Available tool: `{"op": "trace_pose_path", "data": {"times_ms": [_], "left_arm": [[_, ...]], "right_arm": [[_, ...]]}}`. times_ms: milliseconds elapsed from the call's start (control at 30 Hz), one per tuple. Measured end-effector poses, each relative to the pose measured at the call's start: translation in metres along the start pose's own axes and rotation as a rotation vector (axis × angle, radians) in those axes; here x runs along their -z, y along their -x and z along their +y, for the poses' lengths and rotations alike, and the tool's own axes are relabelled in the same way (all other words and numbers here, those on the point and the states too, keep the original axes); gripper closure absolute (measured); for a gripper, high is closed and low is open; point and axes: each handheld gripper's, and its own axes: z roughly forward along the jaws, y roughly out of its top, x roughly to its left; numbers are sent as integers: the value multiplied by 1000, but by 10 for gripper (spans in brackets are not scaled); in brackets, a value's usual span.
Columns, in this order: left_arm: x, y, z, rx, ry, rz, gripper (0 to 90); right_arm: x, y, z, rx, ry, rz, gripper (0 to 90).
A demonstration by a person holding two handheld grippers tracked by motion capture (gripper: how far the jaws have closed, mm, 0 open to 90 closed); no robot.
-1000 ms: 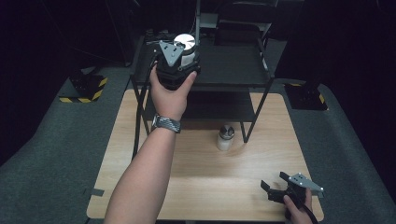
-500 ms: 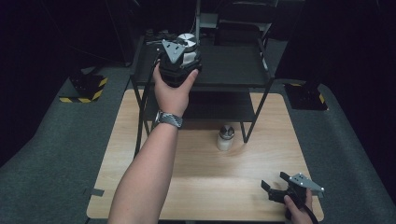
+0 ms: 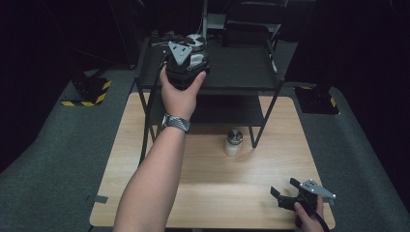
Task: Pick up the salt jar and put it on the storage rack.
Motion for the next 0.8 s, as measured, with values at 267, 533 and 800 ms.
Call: {"op": "trace_pose_path", "data": {"times_ms": [267,533,800], "left_arm": [[-1,0,1,8,-1,1,306],[1,-5,2,24,-14,-10,183],[19,-8,-2,29,13,-33,5]], "right_arm": [[0,1,0,-3,1,1,4],[0,0,0,1,1,2,4],[0,-2,0,11,-1,-5,4]]}}
